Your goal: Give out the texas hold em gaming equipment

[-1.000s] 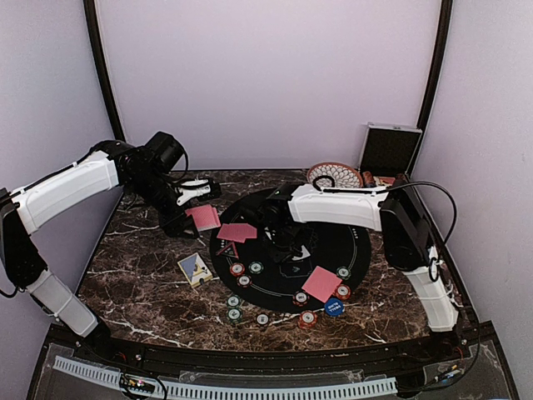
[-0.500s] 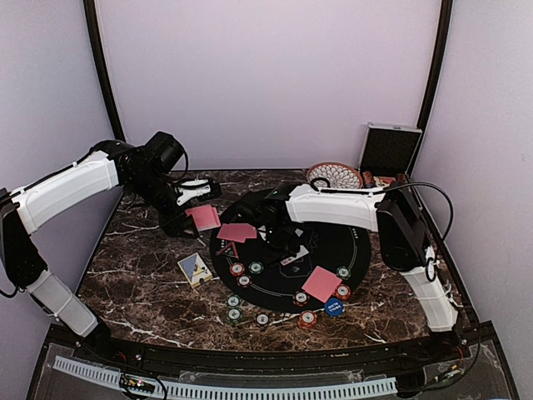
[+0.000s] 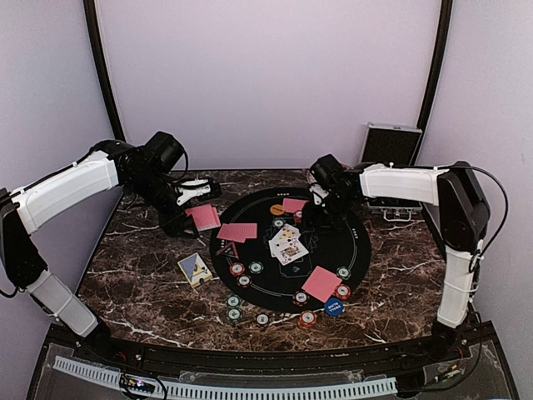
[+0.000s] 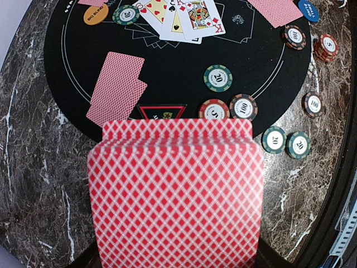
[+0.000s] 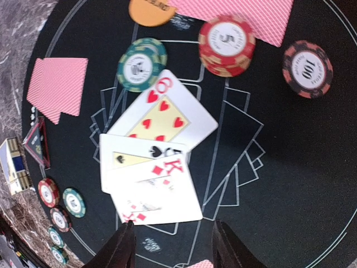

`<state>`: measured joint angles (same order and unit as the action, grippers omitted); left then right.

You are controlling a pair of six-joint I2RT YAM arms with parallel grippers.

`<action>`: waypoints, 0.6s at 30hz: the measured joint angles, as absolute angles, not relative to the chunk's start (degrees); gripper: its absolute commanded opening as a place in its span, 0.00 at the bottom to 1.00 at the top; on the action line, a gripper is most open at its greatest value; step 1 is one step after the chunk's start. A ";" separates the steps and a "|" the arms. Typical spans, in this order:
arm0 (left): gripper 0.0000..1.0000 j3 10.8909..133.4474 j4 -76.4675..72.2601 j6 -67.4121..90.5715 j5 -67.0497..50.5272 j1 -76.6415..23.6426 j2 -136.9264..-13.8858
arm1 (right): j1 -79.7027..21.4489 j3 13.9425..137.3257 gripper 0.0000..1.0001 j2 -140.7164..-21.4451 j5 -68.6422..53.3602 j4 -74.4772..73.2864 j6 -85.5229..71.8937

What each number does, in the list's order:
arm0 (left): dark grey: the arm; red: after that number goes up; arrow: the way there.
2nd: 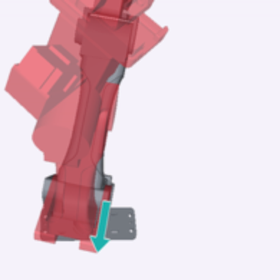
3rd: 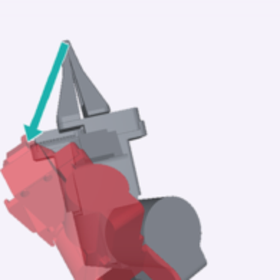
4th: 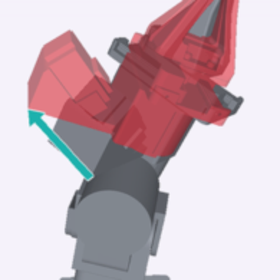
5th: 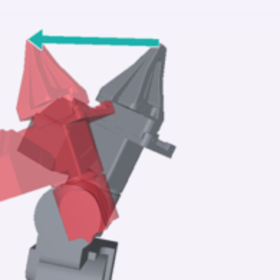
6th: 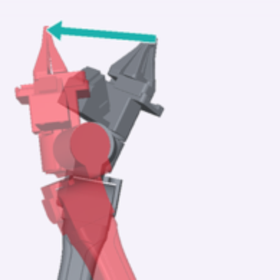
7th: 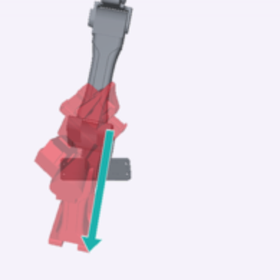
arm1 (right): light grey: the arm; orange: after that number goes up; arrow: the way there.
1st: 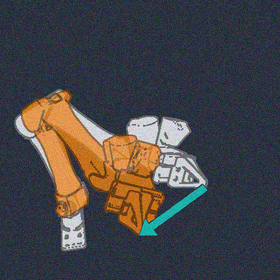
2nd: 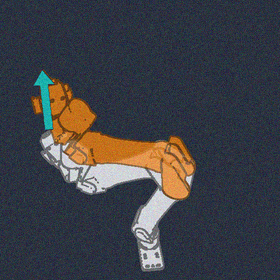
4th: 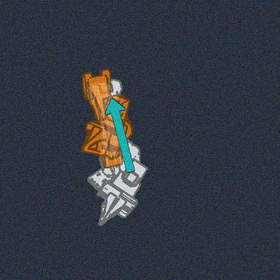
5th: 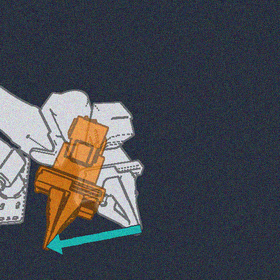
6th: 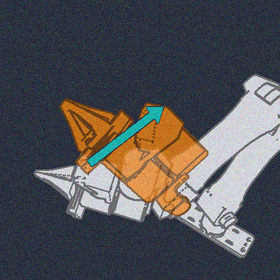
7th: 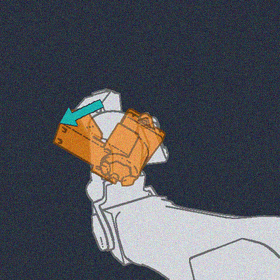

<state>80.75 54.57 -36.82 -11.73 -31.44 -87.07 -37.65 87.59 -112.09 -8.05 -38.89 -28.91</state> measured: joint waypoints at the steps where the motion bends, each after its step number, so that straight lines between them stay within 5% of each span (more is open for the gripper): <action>1: 0.00 80.75 54.57 -36.82 -11.73 -31.44 -87.07 | -36.73 85.84 0.45 -112.07 -8.88 -37.28 -29.26; 18: 0.00 80.75 54.57 -36.84 -11.70 -31.44 -87.07 | -36.05 75.18 0.25 -114.02 -14.22 -25.23 -31.88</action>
<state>80.75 54.57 -36.84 -11.70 -31.44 -87.07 -36.05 75.18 -114.02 -14.22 -25.23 -31.88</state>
